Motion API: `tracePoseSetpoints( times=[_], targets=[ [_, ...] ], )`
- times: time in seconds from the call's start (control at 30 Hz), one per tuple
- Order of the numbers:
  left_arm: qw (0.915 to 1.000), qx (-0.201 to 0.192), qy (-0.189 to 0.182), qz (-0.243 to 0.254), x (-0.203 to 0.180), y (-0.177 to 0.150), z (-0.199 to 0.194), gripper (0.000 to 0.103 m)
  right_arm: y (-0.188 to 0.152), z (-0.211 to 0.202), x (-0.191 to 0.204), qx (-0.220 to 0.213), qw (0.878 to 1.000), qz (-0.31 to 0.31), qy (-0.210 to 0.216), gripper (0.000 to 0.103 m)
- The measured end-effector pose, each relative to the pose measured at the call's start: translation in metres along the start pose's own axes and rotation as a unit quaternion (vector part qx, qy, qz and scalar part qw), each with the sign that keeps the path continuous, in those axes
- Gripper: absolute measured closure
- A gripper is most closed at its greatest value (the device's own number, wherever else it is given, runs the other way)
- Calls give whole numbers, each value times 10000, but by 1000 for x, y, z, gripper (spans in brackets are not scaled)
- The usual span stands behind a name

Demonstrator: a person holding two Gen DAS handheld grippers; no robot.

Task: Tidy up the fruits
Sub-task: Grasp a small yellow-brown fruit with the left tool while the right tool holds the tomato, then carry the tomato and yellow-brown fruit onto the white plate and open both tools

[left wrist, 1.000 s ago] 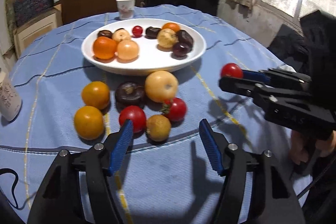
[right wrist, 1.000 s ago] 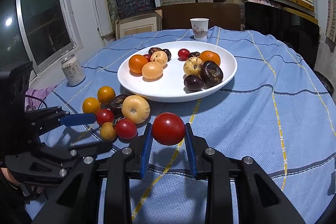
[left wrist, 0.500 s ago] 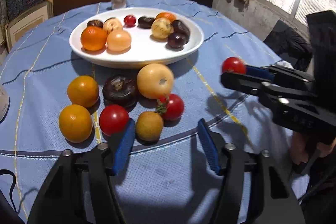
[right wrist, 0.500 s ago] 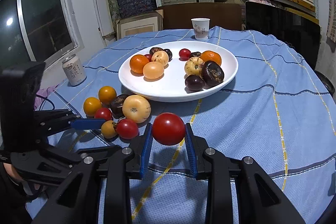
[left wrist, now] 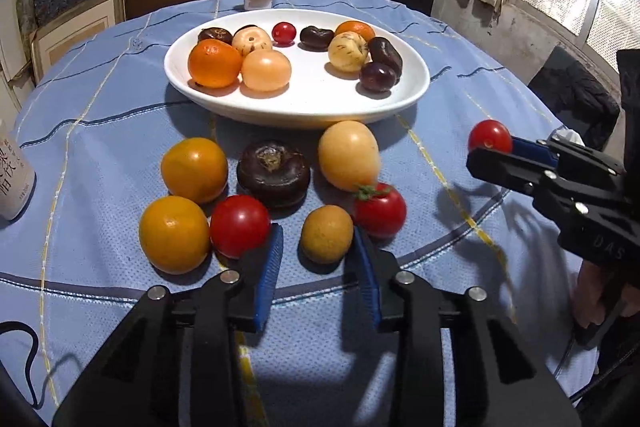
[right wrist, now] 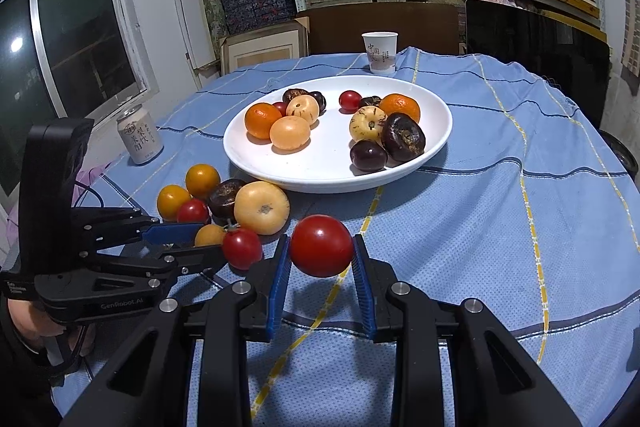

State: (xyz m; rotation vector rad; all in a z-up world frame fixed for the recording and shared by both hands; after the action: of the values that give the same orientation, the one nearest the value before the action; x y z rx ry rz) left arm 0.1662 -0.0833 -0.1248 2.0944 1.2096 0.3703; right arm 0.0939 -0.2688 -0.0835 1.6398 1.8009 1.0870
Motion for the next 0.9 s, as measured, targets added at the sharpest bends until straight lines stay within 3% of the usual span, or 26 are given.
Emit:
tracePoseSetpoints(
  times=[0.1,0.17,0.53,0.9],
  targets=[
    [10000,-41,62,-9,1,2,0,67,0,0,0,-1,10000,15,3,72],
    [10000,-58,34,35,-1,2,-1,78,0,0,-1,-10,10000,20,10,72],
    [9996,-253,62,133,-7,1,-10,78,0,-2,-2,-39,10000,62,33,72],
    [9984,-538,162,-84,-1,1,-34,79,1,-9,-4,-157,9998,133,80,72]
  ],
)
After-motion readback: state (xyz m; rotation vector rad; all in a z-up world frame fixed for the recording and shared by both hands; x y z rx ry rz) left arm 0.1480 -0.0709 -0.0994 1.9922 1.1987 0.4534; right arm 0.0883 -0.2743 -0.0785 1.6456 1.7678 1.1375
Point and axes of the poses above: each gripper's, at about its wrist camera, not at the fingertips, and z roughly the way its jaws point, x to its left, y to its top, the point moved 3 cm from there along z, roughly the way its jaws point, and after that the axes turned 5 degrees about -x, right-handed, at the moved point
